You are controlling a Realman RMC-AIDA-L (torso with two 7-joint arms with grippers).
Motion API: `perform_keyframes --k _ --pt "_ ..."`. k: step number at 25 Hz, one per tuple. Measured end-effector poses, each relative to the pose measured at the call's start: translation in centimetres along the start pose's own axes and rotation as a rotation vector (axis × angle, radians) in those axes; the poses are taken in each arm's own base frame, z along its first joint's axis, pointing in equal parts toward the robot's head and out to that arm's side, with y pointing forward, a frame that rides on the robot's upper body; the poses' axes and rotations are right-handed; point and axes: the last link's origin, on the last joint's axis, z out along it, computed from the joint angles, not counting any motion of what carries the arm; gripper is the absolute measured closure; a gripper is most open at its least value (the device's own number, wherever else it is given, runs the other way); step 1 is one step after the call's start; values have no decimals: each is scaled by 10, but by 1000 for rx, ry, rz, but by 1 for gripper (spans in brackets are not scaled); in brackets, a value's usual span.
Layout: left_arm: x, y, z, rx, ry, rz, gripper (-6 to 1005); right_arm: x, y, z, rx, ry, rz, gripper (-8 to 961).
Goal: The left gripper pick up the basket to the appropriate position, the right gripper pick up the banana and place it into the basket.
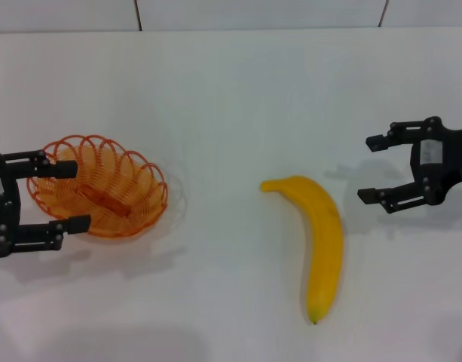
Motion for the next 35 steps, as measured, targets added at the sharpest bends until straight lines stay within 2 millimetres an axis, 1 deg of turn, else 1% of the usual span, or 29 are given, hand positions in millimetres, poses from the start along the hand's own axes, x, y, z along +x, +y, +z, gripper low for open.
perform_keyframes --k 8,17,19,23,24,25,27,31,35 --pt "-1 -1 7 -12 -19 0 258 1 1 2 -6 19 -1 74" --pt "-2 -2 6 0 -24 -7 259 2 0 4 -9 18 5 74" --pt "-1 -8 4 50 -13 -35 259 2 0 4 -7 16 10 74" --pt "3 -32 -8 203 3 -159 259 2 -2 7 -12 10 20 73" --pt "3 -32 -8 203 3 -159 259 1 -2 8 -14 9 22 73" --pt "7 -45 -13 265 -30 -229 259 0 -2 9 -16 8 26 73" --pt "9 -57 -19 328 -97 -304 259 -1 -3 10 -19 6 31 73" --pt "14 -74 -20 377 -198 -405 259 -1 -3 10 -20 5 33 73" --pt "22 -84 -21 381 -227 -439 258 -2 -4 10 -20 5 31 73"
